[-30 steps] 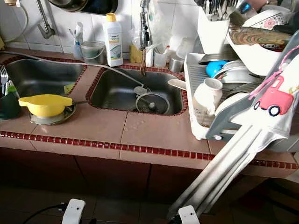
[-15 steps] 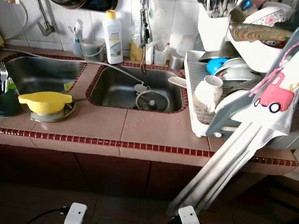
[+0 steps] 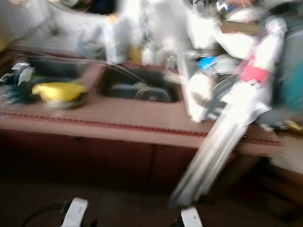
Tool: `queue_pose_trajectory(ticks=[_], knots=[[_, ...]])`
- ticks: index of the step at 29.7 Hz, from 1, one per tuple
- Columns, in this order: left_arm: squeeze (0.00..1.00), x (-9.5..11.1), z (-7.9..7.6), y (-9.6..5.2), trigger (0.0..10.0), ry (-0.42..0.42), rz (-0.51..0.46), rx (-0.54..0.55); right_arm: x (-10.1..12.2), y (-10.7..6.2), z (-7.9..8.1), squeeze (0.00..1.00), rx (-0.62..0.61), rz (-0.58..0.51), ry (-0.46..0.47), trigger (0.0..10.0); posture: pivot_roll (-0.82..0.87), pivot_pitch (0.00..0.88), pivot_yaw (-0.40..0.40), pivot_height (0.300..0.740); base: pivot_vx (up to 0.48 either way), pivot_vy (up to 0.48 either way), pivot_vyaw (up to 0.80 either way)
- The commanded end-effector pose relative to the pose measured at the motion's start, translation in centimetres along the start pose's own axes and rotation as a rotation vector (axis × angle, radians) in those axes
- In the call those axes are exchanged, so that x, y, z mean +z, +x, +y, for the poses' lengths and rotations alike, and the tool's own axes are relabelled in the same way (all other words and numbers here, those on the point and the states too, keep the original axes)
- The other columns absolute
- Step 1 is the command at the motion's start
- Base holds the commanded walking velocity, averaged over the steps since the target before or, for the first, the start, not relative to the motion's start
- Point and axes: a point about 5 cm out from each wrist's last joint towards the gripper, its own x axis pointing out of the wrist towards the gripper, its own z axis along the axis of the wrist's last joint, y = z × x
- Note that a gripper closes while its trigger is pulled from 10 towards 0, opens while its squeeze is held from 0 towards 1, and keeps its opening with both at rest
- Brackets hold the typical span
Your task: Kitchen organization
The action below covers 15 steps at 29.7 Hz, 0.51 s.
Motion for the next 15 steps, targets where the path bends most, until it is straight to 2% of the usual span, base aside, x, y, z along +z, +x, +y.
queue_pose_trajectory(ticks=[1,15], knots=[[0.00,-1.20,-0.43,-0.16,10.0,0.003,0.066,-0.014,-0.83,-0.20,0.05,0.00,-0.006,0.019,0.009,10.0,-0.12,0.000,-0.028,0.732,0.000,0.000,0.00],[0.00,-0.75,-0.22,-0.15,10.0,-0.009,0.029,-0.021,-0.54,-0.15,0.00,0.00,-0.009,0.004,0.018,10.0,-0.12,0.000,-0.024,0.732,0.000,0.000,0.00]])
